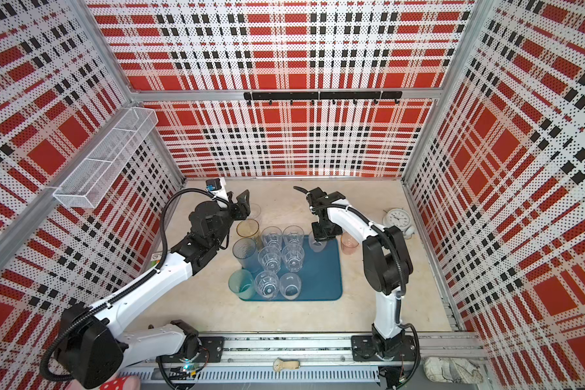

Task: Place the glasses into the tray
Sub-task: Place the glass on the tray.

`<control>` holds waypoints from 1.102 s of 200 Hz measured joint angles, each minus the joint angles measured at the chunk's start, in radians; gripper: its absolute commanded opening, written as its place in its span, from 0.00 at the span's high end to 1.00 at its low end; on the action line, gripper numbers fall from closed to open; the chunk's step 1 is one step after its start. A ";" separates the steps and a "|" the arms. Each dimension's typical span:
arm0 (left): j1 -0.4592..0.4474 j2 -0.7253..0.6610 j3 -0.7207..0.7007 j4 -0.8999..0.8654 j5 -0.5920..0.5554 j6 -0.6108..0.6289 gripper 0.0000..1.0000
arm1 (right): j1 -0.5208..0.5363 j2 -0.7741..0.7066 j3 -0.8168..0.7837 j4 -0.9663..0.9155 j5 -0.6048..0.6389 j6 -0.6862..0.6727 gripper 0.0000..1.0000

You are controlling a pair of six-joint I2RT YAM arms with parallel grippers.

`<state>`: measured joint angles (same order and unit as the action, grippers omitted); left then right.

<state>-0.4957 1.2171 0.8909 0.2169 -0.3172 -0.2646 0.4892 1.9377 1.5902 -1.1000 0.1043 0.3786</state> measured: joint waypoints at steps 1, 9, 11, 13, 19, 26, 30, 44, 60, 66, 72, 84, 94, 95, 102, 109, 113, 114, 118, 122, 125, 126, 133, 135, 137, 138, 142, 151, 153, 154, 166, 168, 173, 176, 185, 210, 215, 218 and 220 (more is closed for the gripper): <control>0.000 0.000 0.000 0.000 0.000 0.000 0.34 | 0.000 0.001 0.000 0.000 0.000 0.000 0.95; -0.004 0.002 0.000 0.000 0.000 0.000 0.34 | 0.000 0.009 0.000 0.000 0.003 0.000 0.94; -0.005 0.003 0.000 0.000 0.000 0.000 0.34 | 0.000 0.011 0.000 0.000 0.003 0.000 0.94; -0.005 0.003 0.000 0.000 0.000 0.000 0.34 | 0.000 0.011 0.000 0.001 0.005 0.000 0.94; -0.007 0.004 0.000 0.000 0.000 0.000 0.34 | 0.000 0.016 0.000 0.002 0.005 0.000 0.93; -0.010 0.006 0.000 0.000 0.000 0.000 0.34 | 0.002 0.021 0.000 0.004 0.005 0.000 0.92; -0.011 0.008 0.000 0.000 0.000 0.000 0.34 | 0.002 0.023 0.000 0.005 0.005 0.000 0.91; -0.016 0.013 0.000 0.000 0.000 0.000 0.34 | 0.002 0.032 0.000 0.011 0.004 0.000 0.91; -0.021 0.016 0.000 0.000 -0.001 0.000 0.34 | 0.002 0.042 0.000 0.021 0.002 0.000 0.90; -0.023 0.016 0.000 0.000 0.000 0.000 0.34 | 0.002 0.047 -0.001 0.026 0.001 0.000 0.88; -0.024 0.016 0.000 0.000 -0.001 0.000 0.34 | 0.002 0.050 -0.002 0.029 0.000 0.000 0.87; -0.026 0.016 0.000 0.000 -0.001 0.000 0.34 | 0.002 0.051 -0.003 0.036 -0.002 0.000 0.80; -0.027 0.016 0.000 0.000 -0.001 0.000 0.34 | 0.002 0.051 -0.003 0.038 -0.005 0.000 0.75; -0.027 0.016 0.000 0.000 -0.001 0.000 0.34 | 0.002 0.051 -0.003 0.038 -0.005 0.000 0.74; -0.027 0.016 0.000 0.000 -0.001 0.000 0.34 | 0.002 0.051 -0.003 0.038 -0.006 -0.002 0.71; -0.027 0.016 0.000 0.000 -0.001 0.000 0.34 | 0.003 0.051 -0.003 0.037 -0.008 -0.001 0.68; -0.027 0.016 0.000 0.000 -0.001 0.000 0.34 | 0.003 0.051 -0.002 0.036 -0.008 -0.003 0.66; -0.027 0.016 0.000 0.000 -0.001 0.000 0.34 | 0.003 0.051 -0.002 0.035 -0.009 -0.002 0.66; -0.027 0.016 0.000 0.000 -0.002 0.000 0.34 | 0.003 0.051 -0.001 0.034 -0.010 0.001 0.65; -0.028 0.016 0.000 0.000 -0.002 0.000 0.34 | 0.003 0.051 0.000 0.032 -0.011 -0.002 0.64; -0.028 0.016 0.000 0.000 -0.001 0.000 0.34 | 0.004 0.051 0.002 0.030 -0.012 -0.001 0.63; -0.028 0.016 0.000 0.000 -0.002 0.000 0.34 | 0.004 0.051 0.002 0.029 -0.012 0.000 0.63; -0.028 0.016 0.000 0.000 -0.002 0.000 0.34 | 0.004 0.050 0.005 0.025 -0.014 -0.001 0.61; -0.028 0.016 0.000 0.000 -0.002 0.000 0.34 | 0.004 0.050 0.007 0.022 -0.015 -0.001 0.61; -0.028 0.016 0.000 0.000 -0.002 0.000 0.34 | 0.004 0.048 0.009 0.021 -0.017 0.000 0.60; -0.028 0.016 0.000 0.000 -0.002 0.000 0.34 | 0.004 0.048 0.011 0.019 -0.017 0.002 0.60; -0.029 0.016 0.000 0.000 -0.002 0.000 0.34 | 0.004 0.046 0.016 0.014 -0.019 0.002 0.60; -0.031 0.016 0.000 0.000 -0.003 0.000 0.34 | 0.003 0.035 0.024 0.008 -0.023 0.004 0.58; -0.032 0.016 0.000 0.000 -0.004 0.000 0.34 | 0.003 0.031 0.026 0.007 -0.024 0.004 0.58; -0.032 0.016 0.000 0.000 -0.005 0.000 0.34 | 0.003 0.029 0.027 0.006 -0.025 0.004 0.58; -0.042 0.018 0.000 0.000 -0.013 0.004 0.34 | -0.004 -0.008 0.030 0.000 -0.037 0.009 0.57; -0.044 0.018 0.000 0.000 -0.014 0.004 0.34 | -0.006 -0.016 0.030 -0.001 -0.042 0.009 0.57; -0.052 0.020 0.000 0.000 -0.020 0.010 0.34 | -0.010 -0.039 0.028 -0.002 -0.047 0.013 0.57; -0.057 0.021 0.000 0.000 -0.024 0.012 0.34 | -0.012 -0.053 0.027 -0.002 -0.051 0.014 0.56; -0.079 0.028 0.000 0.001 -0.037 0.031 0.34 | -0.024 -0.108 0.014 0.006 -0.060 0.023 0.55; -0.167 0.082 0.018 0.003 -0.070 0.097 0.33 | -0.124 -0.323 -0.104 0.069 -0.096 0.057 0.53; -0.186 0.098 0.026 0.002 -0.074 0.112 0.33 | -0.156 -0.366 -0.134 0.083 -0.106 0.064 0.52; -0.199 0.108 0.031 0.002 -0.076 0.118 0.33 | -0.180 -0.394 -0.153 0.091 -0.112 0.069 0.52; -0.207 0.115 0.034 0.001 -0.077 0.122 0.33 | -0.195 -0.411 -0.165 0.100 -0.113 0.073 0.51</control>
<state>-0.7025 1.3323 0.9253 0.2180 -0.3946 -0.1421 0.2939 1.5269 1.4250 -1.0004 -0.0090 0.4515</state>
